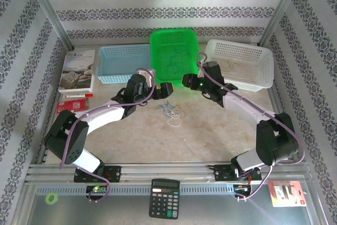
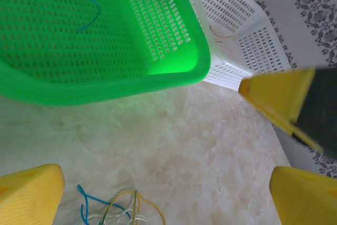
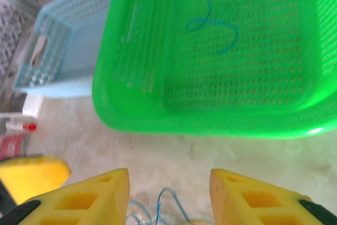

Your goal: Untangle the cables

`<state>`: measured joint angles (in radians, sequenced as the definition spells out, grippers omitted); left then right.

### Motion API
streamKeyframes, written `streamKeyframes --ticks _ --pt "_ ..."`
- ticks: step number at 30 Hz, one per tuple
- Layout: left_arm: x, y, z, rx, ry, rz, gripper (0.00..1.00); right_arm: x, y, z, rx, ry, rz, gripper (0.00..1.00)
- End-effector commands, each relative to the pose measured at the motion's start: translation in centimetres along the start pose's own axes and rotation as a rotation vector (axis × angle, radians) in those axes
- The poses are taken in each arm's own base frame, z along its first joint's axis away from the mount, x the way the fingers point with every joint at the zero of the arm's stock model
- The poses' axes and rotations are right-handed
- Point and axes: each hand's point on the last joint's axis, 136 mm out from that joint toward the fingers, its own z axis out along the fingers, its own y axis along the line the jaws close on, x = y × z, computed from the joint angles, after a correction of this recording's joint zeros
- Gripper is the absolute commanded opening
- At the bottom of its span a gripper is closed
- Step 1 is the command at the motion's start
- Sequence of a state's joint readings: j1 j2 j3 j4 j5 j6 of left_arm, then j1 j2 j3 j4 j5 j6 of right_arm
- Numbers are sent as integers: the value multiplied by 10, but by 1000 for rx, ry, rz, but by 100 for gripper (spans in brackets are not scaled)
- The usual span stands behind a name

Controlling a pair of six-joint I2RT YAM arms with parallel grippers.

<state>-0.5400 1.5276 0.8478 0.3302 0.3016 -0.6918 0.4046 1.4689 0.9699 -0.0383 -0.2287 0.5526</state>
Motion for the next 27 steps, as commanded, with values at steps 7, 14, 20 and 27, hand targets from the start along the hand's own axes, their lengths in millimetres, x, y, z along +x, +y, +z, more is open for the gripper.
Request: streamKeyframes --ticks 7,14,20,27 --pt "5 40 -25 -138 -14 -205 100 62 11 1 29 119 -137 46" --pt "5 62 -42 -206 -33 -253 100 105 24 14 13 227 -232 46" --pt "7 69 -46 -218 -26 -268 100 127 38 23 -3 291 -289 47" --pt "8 70 -46 -216 -24 -278 100 145 28 36 45 338 -310 47"
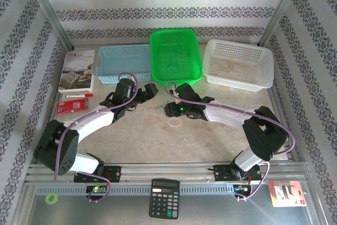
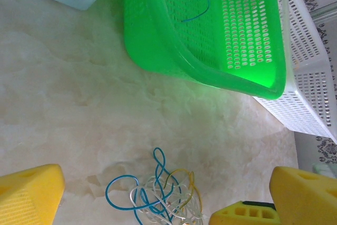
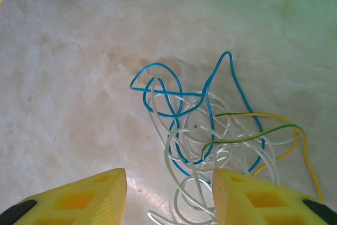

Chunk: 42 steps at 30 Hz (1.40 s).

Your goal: Untangle the cables

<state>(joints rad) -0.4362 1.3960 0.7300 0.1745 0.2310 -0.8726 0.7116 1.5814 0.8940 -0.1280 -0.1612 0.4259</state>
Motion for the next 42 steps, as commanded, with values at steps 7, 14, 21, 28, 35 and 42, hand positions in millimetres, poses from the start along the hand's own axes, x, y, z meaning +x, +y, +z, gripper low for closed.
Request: streamKeyframes --ticks 7,14,21,28,35,42 --pt "0 4 -4 -2 1 -22 100 -5 -17 10 79 -12 4 37" --pt "-1 4 -3 4 1 -26 100 -12 -31 -2 54 -70 105 0" --pt "-1 3 -1 10 7 -26 100 -23 -19 -27 -31 -158 170 0" --pt "1 6 2 5 14 -30 100 -38 -4 -52 -134 -278 215 0" --pt "2 6 5 14 18 -30 100 -42 3 -60 -190 -332 204 0" --pt "7 -11 4 131 24 136 100 -62 19 -82 -273 -395 194 0"
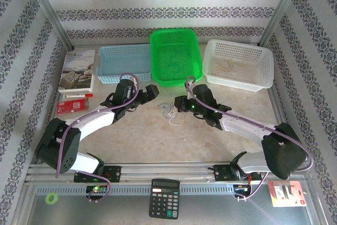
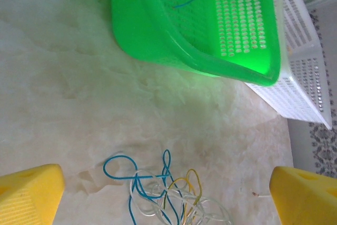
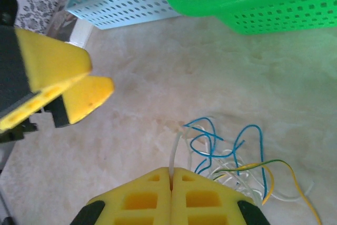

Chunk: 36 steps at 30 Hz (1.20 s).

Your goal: Untangle the cables

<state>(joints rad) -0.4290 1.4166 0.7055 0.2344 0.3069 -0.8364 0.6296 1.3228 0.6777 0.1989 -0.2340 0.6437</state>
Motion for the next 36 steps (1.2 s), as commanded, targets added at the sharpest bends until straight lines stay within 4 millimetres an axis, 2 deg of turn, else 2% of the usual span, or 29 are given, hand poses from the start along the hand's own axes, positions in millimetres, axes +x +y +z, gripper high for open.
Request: streamKeyframes --ticks 1,5,9,12,18,28,36 --pt "-2 -9 -3 82 -22 131 100 -29 25 -14 -96 -84 7 0" --pt "0 -15 -12 116 -41 227 97 -46 42 -25 -149 -125 18 0" --pt "3 -33 -20 192 -42 311 94 -61 56 -33 -190 -161 19 0" --pt "8 -46 -22 236 -28 354 94 -67 60 -33 -200 -169 23 0" --pt "21 -67 -20 304 14 416 92 -68 59 -25 -203 -160 41 0" --pt "44 -77 -7 364 91 442 91 -61 51 -13 -191 -133 61 0" --pt "60 -81 7 399 141 445 86 -63 58 -10 -209 -133 69 0"
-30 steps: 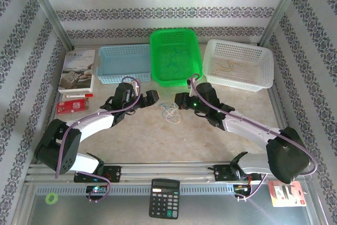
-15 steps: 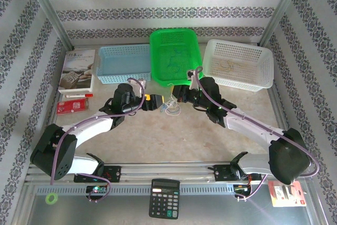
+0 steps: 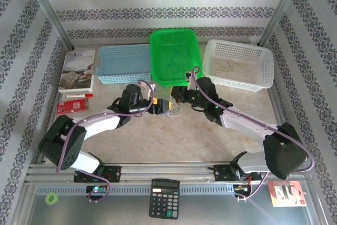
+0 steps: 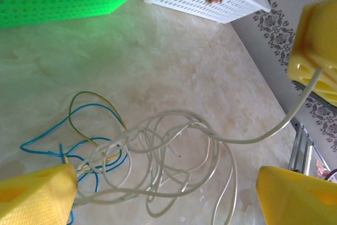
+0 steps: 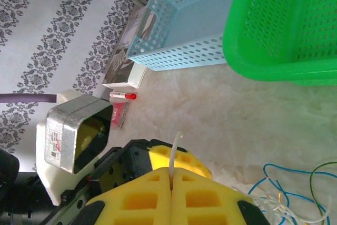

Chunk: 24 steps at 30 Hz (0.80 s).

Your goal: Untangle the cables

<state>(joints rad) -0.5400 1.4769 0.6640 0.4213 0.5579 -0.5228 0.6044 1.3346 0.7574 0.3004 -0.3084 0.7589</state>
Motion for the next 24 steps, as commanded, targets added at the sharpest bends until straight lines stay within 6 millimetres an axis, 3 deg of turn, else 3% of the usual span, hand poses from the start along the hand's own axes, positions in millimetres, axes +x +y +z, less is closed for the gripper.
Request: streamKeyframes --ticks 1,6,11,14,20,24 --pt "-14 -21 7 82 -33 61 85 -17 21 0 -66 -37 -10 0" --pt "-5 -22 18 117 -14 42 77 -21 27 0 -80 -50 -5 0" --pt "4 -17 27 119 4 27 57 -24 30 0 -99 -61 17 0" --pt "8 -13 31 118 7 18 42 -29 34 -3 -115 -78 30 0" --pt "16 -5 33 99 20 2 1 -46 49 -16 -164 -125 43 0" --pt "24 2 33 80 33 -9 0 -68 60 -31 -195 -178 44 0"
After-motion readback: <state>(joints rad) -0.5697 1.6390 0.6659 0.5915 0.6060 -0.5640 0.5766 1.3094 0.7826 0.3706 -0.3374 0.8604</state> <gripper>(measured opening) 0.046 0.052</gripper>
